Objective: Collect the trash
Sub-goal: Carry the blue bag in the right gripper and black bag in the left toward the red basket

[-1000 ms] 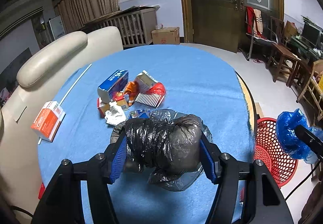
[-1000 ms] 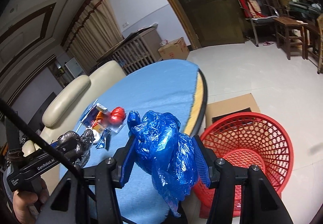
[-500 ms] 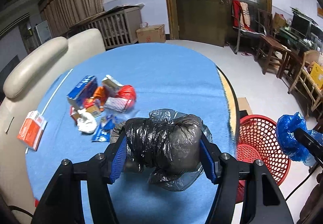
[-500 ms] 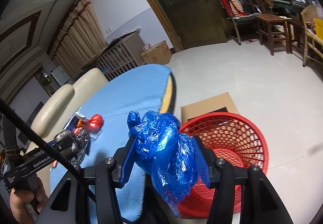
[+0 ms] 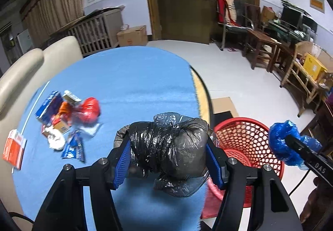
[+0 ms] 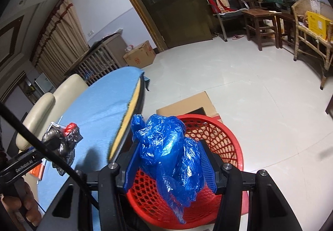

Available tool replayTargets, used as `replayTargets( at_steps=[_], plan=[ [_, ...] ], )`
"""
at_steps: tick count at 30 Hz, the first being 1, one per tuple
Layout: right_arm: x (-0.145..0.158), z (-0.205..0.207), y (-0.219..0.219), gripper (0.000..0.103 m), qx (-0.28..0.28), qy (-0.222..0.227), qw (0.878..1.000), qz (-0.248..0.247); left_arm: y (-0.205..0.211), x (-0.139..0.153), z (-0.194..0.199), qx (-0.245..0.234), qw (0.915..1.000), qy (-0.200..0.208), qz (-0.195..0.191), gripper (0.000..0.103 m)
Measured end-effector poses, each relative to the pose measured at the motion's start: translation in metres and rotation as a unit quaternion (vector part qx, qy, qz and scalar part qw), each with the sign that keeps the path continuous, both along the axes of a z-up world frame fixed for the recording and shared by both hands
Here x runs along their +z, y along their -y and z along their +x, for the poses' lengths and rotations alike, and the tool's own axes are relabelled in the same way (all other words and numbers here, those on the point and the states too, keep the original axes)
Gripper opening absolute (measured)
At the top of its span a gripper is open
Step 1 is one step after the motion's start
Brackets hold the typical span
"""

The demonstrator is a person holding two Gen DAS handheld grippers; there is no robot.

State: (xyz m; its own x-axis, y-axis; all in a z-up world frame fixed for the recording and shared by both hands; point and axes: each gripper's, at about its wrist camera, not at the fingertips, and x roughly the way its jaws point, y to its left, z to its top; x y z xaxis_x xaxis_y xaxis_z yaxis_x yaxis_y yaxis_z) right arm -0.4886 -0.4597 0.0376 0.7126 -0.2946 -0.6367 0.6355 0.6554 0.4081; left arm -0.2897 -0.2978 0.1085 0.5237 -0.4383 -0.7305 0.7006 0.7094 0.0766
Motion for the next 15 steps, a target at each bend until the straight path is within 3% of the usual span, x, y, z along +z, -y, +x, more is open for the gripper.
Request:
replayTargets(
  at_steps=[15],
  plan=[
    [-0.01, 0.001, 0.015, 0.057, -0.011, -0.033, 0.999, 0.013, 0.039, -0.01, -0.01, -0.038, 0.9989, -0.024, 0.008, 0.066]
  ],
)
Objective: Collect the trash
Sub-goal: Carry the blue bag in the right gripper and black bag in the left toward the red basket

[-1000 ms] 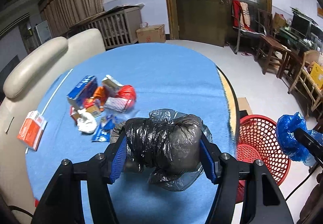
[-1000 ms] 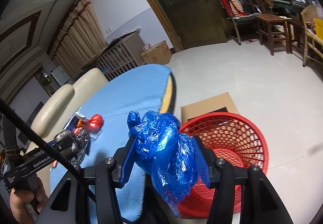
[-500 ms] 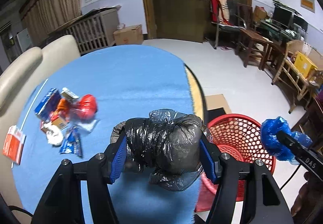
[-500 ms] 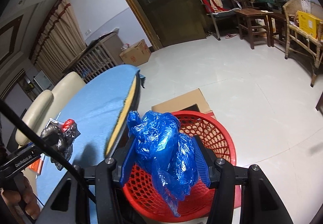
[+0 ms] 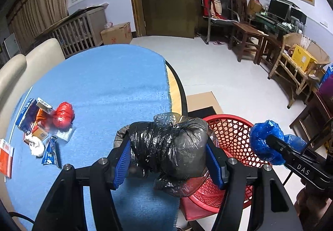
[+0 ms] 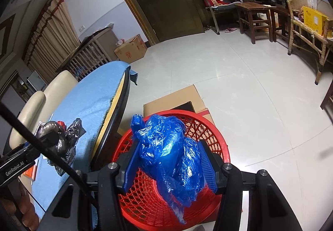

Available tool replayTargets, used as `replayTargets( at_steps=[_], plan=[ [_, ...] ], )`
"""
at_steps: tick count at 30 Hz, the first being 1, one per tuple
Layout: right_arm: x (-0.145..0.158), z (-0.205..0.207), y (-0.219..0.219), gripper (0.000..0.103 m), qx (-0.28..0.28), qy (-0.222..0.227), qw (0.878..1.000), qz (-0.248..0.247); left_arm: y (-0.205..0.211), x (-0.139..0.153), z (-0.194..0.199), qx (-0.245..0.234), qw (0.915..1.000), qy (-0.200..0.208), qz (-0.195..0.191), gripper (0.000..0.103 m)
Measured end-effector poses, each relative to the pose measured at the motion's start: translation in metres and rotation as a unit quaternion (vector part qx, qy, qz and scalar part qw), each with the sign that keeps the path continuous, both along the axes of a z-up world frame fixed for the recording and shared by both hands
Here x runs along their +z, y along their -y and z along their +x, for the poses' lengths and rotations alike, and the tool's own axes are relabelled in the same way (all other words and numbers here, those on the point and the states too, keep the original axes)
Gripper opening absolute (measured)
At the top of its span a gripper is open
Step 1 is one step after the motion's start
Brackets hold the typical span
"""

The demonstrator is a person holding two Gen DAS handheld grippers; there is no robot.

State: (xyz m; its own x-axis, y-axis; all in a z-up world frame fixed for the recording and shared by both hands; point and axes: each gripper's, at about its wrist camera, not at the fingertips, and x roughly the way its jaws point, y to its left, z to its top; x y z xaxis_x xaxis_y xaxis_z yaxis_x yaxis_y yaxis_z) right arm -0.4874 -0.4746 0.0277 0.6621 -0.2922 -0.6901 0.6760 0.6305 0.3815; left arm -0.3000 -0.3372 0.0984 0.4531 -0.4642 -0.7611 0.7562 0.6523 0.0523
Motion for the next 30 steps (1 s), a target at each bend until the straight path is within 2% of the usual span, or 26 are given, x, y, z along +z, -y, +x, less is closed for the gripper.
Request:
replayTargets(
  at_steps=[30],
  plan=[
    [0.004, 0.01, -0.003, 0.058, 0.017, -0.018, 1.0, -0.02, 0.011, -0.003, -0.008, -0.014, 0.9997, -0.019, 0.006, 0.066]
  ],
)
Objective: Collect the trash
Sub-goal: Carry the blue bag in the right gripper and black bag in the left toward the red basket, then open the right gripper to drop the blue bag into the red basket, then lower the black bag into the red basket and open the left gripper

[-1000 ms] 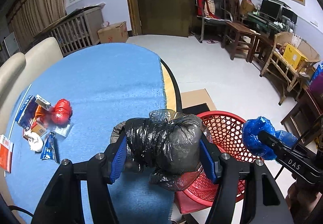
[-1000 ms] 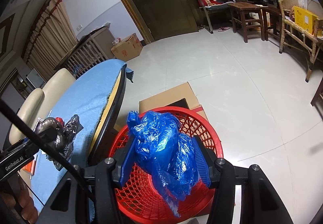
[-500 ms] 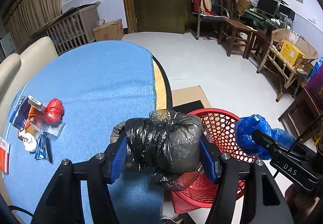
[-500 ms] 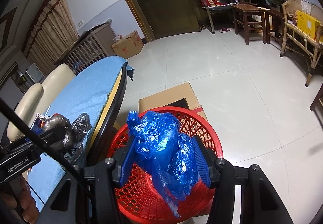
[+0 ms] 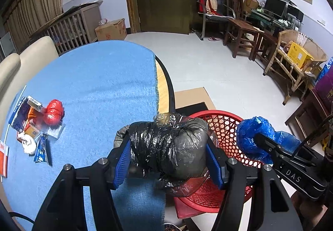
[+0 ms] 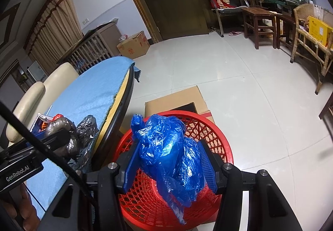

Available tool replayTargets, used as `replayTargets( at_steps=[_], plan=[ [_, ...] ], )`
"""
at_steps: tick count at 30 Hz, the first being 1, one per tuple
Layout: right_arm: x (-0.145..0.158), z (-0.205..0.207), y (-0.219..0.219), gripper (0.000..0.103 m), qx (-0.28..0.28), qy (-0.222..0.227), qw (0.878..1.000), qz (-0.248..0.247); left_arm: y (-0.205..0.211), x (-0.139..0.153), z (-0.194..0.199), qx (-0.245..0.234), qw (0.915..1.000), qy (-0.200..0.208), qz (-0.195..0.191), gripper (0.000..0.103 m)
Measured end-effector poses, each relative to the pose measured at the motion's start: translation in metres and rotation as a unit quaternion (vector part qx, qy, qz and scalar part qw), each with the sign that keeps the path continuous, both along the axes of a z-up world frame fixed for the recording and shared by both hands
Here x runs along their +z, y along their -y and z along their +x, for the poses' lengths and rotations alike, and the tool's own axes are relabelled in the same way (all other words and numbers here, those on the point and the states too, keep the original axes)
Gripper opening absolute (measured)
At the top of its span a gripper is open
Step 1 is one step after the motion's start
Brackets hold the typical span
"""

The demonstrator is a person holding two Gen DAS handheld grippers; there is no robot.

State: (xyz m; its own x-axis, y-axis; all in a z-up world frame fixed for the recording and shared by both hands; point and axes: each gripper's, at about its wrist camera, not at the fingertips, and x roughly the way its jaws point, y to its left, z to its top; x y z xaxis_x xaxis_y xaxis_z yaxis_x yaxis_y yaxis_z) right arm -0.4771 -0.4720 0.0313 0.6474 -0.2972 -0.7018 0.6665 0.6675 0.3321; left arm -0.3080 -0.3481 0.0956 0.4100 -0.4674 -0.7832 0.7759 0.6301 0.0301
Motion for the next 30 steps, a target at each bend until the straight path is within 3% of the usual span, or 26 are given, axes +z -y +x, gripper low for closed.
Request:
replayTargets(
  at_steps=[10, 12, 14, 30],
  plan=[
    [-0.007, -0.003, 0.007, 0.065, -0.018, -0.003, 1.0, 0.012, 0.005, -0.003, 0.001, -0.009, 0.9999, -0.005, 0.005, 0.066],
    [-0.009, -0.002, 0.009, 0.082, -0.024, -0.006, 1.0, 0.019, 0.006, -0.004, 0.0, -0.008, 0.9999, -0.005, 0.006, 0.066],
    [-0.012, -0.001, 0.012, 0.088, -0.03, -0.011, 0.999, 0.026, 0.006, -0.006, 0.001, -0.009, 0.9999, -0.007, 0.008, 0.066],
    [0.018, -0.042, 0.029, 0.088, -0.089, 0.028, 0.996, -0.006, 0.025, -0.019, -0.012, -0.036, 0.999, -0.015, 0.022, 0.066]
  ],
)
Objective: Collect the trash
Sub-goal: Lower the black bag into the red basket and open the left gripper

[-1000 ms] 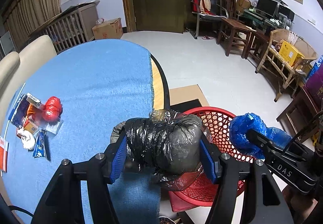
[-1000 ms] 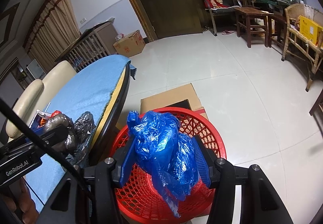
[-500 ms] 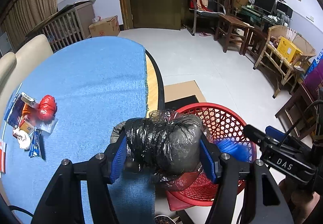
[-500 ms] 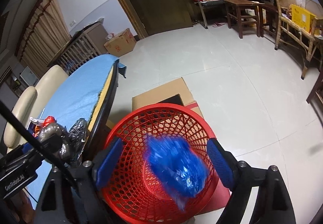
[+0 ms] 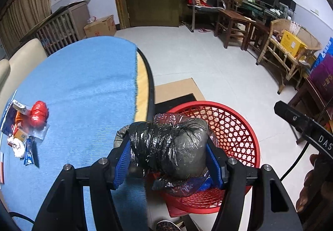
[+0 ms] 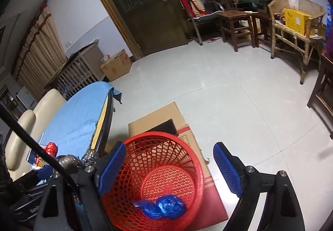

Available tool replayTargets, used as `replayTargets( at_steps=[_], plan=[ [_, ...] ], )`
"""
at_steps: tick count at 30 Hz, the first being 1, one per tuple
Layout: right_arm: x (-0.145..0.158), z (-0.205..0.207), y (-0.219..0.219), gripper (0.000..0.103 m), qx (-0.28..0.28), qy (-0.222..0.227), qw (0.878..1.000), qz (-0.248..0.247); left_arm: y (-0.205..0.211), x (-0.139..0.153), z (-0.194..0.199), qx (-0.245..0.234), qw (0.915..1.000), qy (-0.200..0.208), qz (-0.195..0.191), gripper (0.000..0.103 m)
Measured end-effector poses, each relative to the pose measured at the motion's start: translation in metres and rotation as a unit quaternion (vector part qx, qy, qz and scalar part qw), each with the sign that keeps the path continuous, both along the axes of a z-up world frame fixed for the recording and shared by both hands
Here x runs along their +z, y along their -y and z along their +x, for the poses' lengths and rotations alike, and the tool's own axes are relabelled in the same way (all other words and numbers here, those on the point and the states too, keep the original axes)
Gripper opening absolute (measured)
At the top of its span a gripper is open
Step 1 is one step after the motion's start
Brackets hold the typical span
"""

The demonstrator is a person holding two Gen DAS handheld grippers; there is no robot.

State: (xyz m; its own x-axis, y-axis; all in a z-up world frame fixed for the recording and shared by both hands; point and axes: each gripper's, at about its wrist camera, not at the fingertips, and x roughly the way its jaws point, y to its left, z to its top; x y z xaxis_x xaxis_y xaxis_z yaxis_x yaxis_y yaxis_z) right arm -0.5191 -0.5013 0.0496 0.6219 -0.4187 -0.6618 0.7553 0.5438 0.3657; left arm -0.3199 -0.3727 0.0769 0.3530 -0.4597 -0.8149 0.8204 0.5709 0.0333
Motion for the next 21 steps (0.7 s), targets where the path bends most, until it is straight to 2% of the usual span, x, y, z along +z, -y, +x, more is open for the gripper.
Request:
replayTargets(
  at_steps=[6, 9, 10, 11, 13, 15, 21],
  plan=[
    [0.002, -0.013, 0.002, 0.088, -0.012, 0.003, 1.0, -0.001, 0.012, -0.004, -0.011, -0.02, 0.9998, -0.005, 0.007, 0.067],
    [0.004, -0.019, 0.003, 0.088, -0.017, 0.004, 1.0, -0.005, 0.019, -0.008, -0.012, -0.025, 0.9995, -0.017, 0.013, 0.077],
    [0.005, -0.021, 0.003, 0.088, -0.018, 0.004, 1.0, -0.006, 0.024, -0.012, -0.012, -0.03, 0.9991, -0.022, 0.02, 0.084],
    [0.007, -0.023, 0.003, 0.088, -0.02, 0.005, 1.0, -0.008, 0.027, -0.017, -0.013, -0.035, 0.9987, -0.023, 0.029, 0.085],
    [0.01, -0.026, 0.002, 0.088, -0.022, 0.005, 1.0, -0.013, 0.035, -0.029, -0.015, -0.045, 0.9971, -0.022, 0.056, 0.085],
    [0.014, -0.028, 0.001, 0.088, -0.023, 0.005, 1.0, -0.018, 0.036, -0.035, -0.017, -0.053, 0.996, -0.032, 0.064, 0.085],
    [0.026, -0.022, -0.007, 0.088, -0.017, 0.003, 0.999, -0.031, 0.018, -0.021, -0.012, -0.046, 0.9975, -0.038, 0.037, 0.085]
  ],
)
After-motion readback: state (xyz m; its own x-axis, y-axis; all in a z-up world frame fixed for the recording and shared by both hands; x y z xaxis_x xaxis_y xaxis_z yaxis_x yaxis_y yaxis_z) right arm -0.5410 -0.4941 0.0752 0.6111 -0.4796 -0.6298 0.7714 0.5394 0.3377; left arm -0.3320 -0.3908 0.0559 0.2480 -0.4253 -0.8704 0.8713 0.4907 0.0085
